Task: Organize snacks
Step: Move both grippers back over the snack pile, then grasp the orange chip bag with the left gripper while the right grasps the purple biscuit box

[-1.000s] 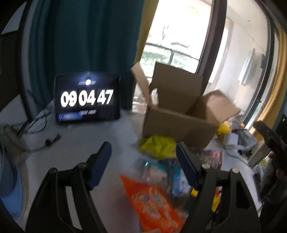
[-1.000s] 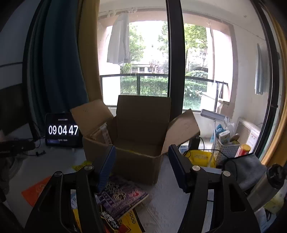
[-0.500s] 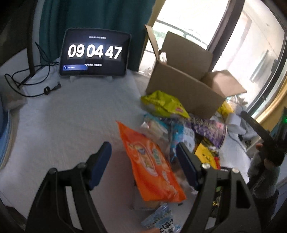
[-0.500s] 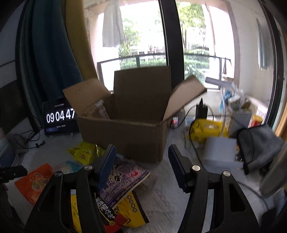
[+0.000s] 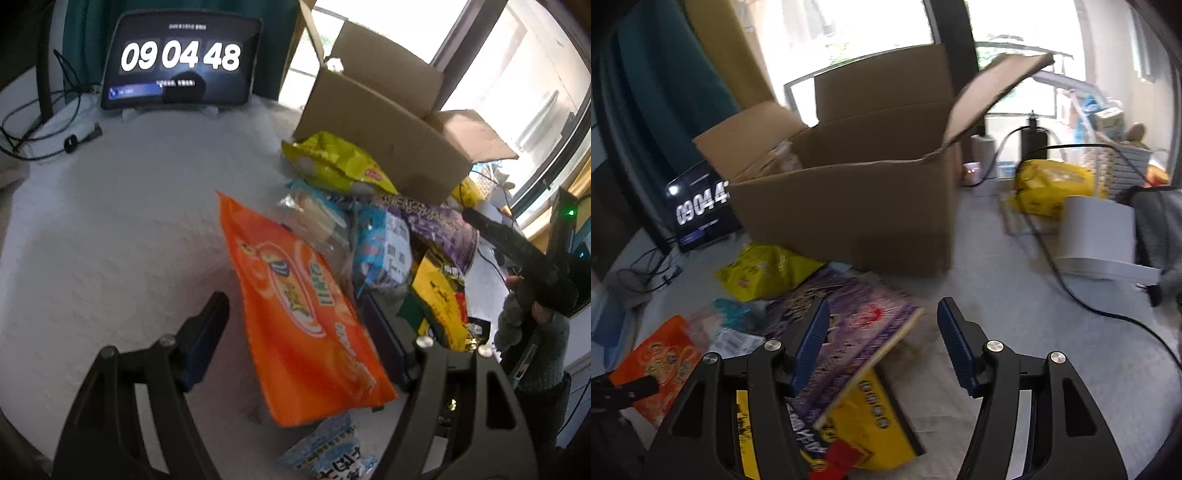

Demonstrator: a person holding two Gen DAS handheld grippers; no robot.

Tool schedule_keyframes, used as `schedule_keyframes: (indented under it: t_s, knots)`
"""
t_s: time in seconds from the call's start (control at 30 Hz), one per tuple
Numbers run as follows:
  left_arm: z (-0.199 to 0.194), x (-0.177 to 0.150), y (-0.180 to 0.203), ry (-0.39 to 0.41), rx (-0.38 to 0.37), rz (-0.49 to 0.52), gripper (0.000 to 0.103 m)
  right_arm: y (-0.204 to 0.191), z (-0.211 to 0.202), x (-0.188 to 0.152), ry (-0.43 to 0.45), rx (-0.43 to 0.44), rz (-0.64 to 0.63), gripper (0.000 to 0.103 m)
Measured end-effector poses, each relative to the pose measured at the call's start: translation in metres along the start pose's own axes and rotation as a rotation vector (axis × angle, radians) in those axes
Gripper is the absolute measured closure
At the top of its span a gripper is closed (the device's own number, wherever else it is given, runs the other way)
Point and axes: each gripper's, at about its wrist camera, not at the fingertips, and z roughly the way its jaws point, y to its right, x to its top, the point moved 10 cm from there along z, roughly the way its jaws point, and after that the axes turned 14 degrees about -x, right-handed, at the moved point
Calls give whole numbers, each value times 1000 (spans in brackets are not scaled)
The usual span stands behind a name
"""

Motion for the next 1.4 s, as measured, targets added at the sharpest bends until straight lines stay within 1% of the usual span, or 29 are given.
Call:
schedule_keyframes:
  t_s: [0.07,0.13,0.2,0.23,0.33,0.37,0.4,0.47,0.57,0.6,0.67,0.73,0.77,0.8,0.83,0.87,0.9,1.03,1.2,1.4]
  knots:
    - [5,-1,-2,-8,-9,-7,27,-9,-2,1,1,18,-10,39]
    - [7,-1,-2,-1,-20,3,28,-16,-4,3,8,30,-20,39]
    - [8,1,0,11,-32,18,29,-27,-8,3,4,70,-32,43]
    - [8,2,1,15,-42,24,38,-31,-8,3,0,77,-42,43]
    - [12,2,1,2,-62,22,59,-34,-2,-1,-18,50,-50,43]
    - [13,1,0,-1,-70,20,60,-29,3,-4,-31,25,-29,43]
    - [13,1,-1,0,-77,20,65,-23,7,-7,-48,6,-3,43]
    - [11,1,-1,0,-98,22,69,-12,12,-14,-85,-13,39,43]
    - [10,2,0,1,-131,17,75,-5,15,-25,-140,45,100,43]
    - [9,2,1,3,-143,17,79,-9,15,-29,-160,82,112,43]
    - [6,4,7,14,-178,21,82,-12,13,-30,-163,94,108,43]
    - [1,5,14,27,-201,36,85,-18,8,-25,-138,98,92,44]
    - [-2,5,17,35,-211,44,85,-22,6,-23,-129,103,87,48]
    - [-4,5,20,40,-217,51,87,-29,3,-20,-117,115,69,69]
    - [-7,6,22,46,-221,59,88,-31,1,-20,-111,105,51,87]
    - [-11,7,24,55,-222,67,88,-34,0,-17,-89,76,26,88]
    - [-14,8,25,62,-220,72,89,-37,-3,-14,-60,54,1,92]
    - [-25,15,27,97,-211,99,94,-48,-18,-9,-3,35,-43,98]
    - [-36,20,26,124,-193,134,97,-54,-54,11,105,28,-73,102]
    - [-50,27,32,158,-182,166,99,-54,-101,39,225,32,-83,103]
